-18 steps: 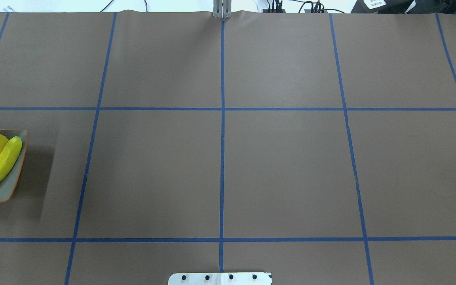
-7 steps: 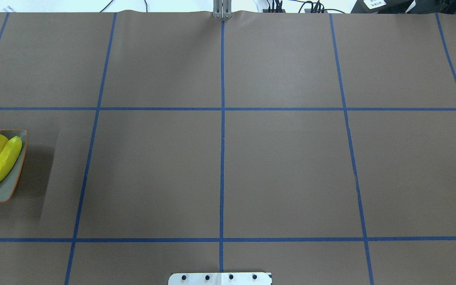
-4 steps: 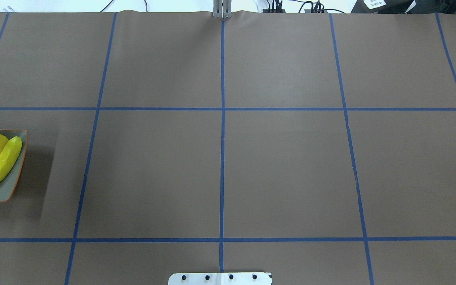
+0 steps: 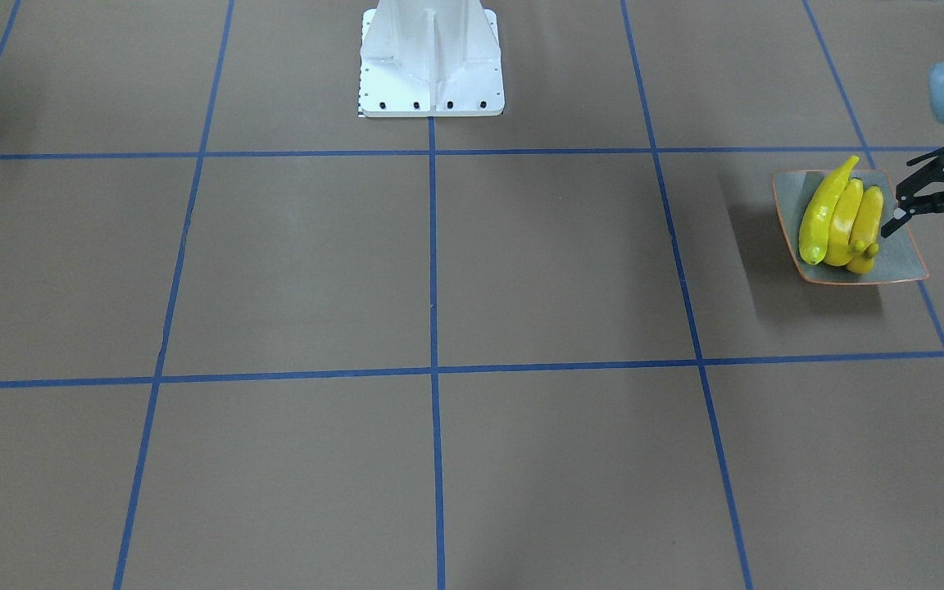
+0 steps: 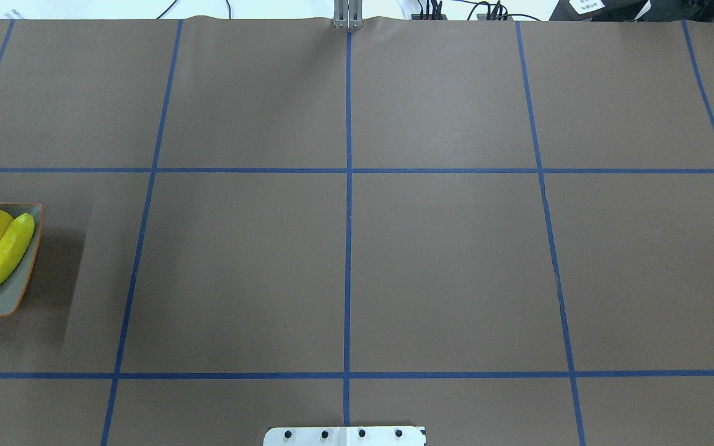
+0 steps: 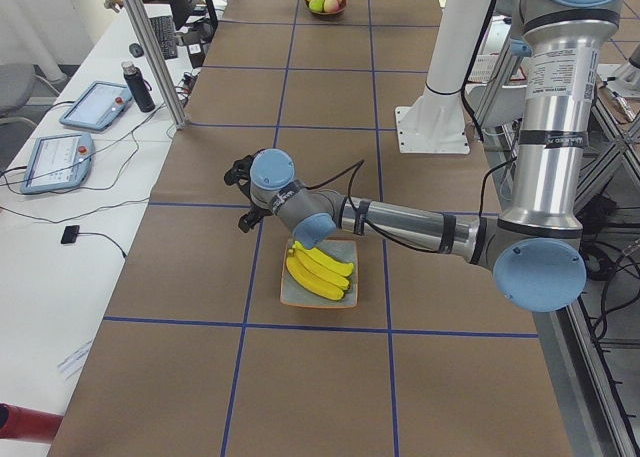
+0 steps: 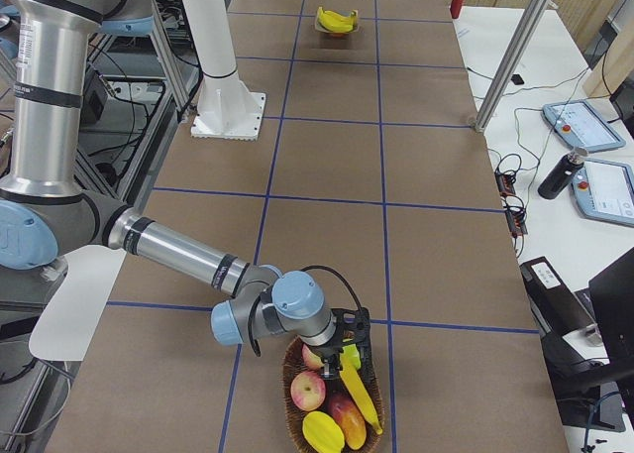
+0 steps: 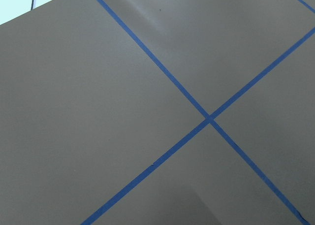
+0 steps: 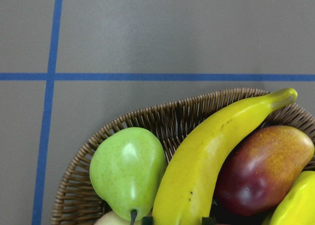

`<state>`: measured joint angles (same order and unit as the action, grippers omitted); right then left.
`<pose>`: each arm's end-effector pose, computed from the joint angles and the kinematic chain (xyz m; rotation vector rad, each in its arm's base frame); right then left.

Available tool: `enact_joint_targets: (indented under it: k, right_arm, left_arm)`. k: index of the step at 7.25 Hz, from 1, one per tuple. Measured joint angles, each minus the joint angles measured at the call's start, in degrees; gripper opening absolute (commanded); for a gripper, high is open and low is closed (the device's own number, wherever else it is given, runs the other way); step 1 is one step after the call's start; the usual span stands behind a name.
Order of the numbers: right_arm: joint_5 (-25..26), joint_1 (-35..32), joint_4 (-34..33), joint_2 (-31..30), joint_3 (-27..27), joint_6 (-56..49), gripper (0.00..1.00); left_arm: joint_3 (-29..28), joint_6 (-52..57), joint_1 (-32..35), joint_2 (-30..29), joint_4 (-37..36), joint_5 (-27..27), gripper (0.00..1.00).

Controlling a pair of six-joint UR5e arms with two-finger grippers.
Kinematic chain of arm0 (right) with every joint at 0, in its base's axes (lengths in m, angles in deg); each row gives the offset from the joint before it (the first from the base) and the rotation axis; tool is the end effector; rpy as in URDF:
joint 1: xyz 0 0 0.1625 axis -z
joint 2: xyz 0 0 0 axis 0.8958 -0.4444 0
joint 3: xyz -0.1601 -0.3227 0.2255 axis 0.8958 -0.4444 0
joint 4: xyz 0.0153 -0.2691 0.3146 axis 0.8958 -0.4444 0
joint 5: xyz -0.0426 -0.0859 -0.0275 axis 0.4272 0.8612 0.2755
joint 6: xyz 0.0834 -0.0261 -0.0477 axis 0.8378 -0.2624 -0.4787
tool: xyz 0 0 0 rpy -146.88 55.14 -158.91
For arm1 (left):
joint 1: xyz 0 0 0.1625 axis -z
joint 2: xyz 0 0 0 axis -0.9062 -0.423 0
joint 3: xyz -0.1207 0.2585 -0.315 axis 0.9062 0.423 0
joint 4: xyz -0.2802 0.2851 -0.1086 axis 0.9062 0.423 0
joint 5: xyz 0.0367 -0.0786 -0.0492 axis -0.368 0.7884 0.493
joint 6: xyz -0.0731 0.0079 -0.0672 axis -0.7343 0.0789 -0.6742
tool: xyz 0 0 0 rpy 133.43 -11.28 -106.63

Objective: Transfer all bananas from basket to plate

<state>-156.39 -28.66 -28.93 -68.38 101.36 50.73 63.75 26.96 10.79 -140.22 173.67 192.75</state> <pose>0.0904 -0.4087 0.7578 0.2855 -0.6562 0.1204 0.0743 -0.5166 0.5018 0.6081 0.9788 0.5033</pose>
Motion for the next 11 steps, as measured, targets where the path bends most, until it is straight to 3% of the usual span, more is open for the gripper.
enact_joint_targets:
  k: [7,11]
  right_arm:
    - [-0.2,-2.8,-0.2,1.8,0.6,-0.3,0.00]
    - [-0.2,-5.2,-3.6,1.3,4.6,-0.4,0.00]
  left_arm:
    - [-0.3,0.1,0.0,0.0,0.0,0.0,1.00]
    - [-0.4,0.0,0.0,0.0,0.0,0.0,1.00]
